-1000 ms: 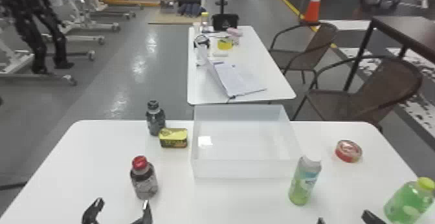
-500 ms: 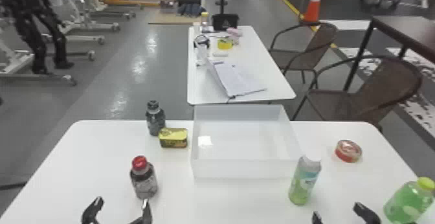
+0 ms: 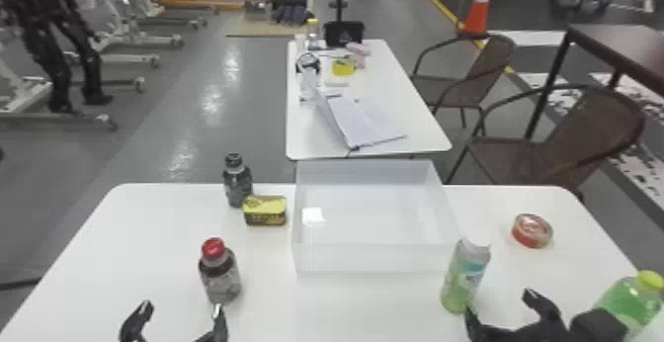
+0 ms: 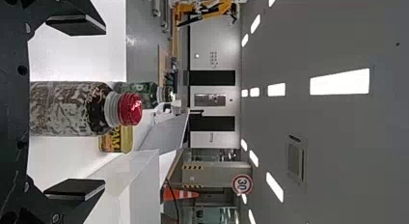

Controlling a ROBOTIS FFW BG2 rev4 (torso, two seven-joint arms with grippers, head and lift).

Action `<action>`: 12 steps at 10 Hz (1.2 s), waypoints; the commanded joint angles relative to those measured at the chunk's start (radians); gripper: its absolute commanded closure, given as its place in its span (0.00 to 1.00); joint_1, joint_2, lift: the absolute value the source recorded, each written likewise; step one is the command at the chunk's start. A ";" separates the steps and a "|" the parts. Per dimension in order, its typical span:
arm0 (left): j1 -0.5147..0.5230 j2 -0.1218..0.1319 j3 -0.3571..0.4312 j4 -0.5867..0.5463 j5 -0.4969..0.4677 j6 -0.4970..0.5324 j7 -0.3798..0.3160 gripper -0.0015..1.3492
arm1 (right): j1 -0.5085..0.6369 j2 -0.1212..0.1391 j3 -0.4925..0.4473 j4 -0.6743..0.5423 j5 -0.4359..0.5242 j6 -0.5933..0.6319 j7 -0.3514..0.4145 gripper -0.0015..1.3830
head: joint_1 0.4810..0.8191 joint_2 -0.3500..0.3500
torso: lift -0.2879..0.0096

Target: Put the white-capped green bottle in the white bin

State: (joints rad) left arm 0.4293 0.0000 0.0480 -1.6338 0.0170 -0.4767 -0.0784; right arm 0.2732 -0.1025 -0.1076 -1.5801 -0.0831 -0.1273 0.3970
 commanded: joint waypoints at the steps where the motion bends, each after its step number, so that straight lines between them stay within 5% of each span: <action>1: -0.001 -0.003 0.009 0.005 0.000 -0.010 -0.008 0.13 | -0.035 -0.013 0.017 0.041 -0.015 0.000 0.003 0.07 | 0.20 0.50 | 0.63; 10: -0.006 -0.003 0.013 0.031 0.018 -0.037 -0.012 0.13 | -0.184 -0.074 0.108 0.210 -0.024 -0.021 0.003 0.07 | 0.20 0.50 | 0.63; 12: -0.007 -0.003 0.013 0.032 0.018 -0.039 -0.012 0.13 | -0.221 -0.092 0.163 0.256 -0.058 -0.029 0.003 0.24 | 0.20 0.50 | 0.63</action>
State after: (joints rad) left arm 0.4225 0.0000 0.0614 -1.6020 0.0353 -0.5153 -0.0905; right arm 0.0620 -0.1898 0.0388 -1.3360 -0.1310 -0.1550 0.4009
